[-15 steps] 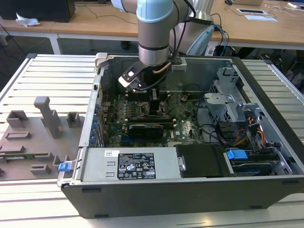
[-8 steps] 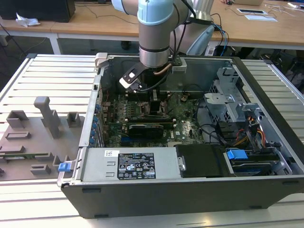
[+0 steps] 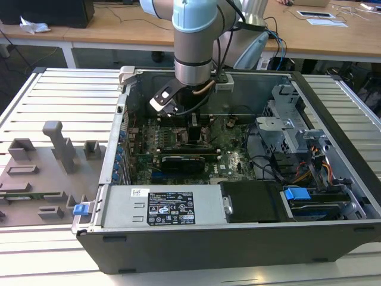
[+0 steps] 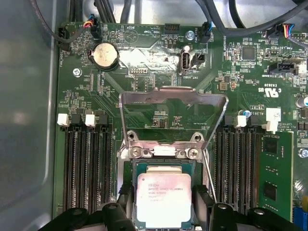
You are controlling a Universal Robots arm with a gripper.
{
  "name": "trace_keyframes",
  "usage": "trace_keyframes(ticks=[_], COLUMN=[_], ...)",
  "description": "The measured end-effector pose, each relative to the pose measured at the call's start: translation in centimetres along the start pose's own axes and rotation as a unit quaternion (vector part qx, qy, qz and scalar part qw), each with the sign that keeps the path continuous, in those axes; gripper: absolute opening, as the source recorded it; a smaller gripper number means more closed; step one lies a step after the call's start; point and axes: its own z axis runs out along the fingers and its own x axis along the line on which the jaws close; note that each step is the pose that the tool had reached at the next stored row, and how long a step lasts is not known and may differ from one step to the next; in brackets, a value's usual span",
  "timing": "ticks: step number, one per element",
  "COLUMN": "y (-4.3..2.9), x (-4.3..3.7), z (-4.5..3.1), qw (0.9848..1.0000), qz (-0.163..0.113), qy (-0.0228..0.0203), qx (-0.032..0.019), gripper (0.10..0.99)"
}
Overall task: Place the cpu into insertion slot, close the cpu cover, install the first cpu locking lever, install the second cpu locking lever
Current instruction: 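Place the cpu into insertion slot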
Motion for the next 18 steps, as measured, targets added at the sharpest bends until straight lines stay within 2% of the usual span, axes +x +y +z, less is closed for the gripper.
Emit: trace_keyframes(ticks=[2,4,6,7,8,9,10,12,18], y=[0.01,0.06,0.08,0.1,0.15,0.18,0.21,0.28,0.44], x=[-0.01,-0.02,-0.02,-0.04,-0.07,-0.08,-0.09,-0.13,-0.22], z=[-0.19,-1.26,-1.64,-2.05,-3.02,-3.62,-4.11,-5.35,-8.37], qw=[1.0,1.0,1.0,1.0,1.0,1.0,1.0,1.0,1.0], qz=[0.0,0.0,0.0,0.0,0.0,0.0,0.0,0.0,0.0], qy=[-0.0001,-0.0001,0.0,0.0,0.0,0.0,0.0,-0.0001,-0.0001], qx=[0.0001,0.0,0.0,0.0,0.0,0.0,0.0,0.0,0.0], gripper=[0.616,0.616,0.6,0.533,0.353,0.353,0.231,0.11,0.106])
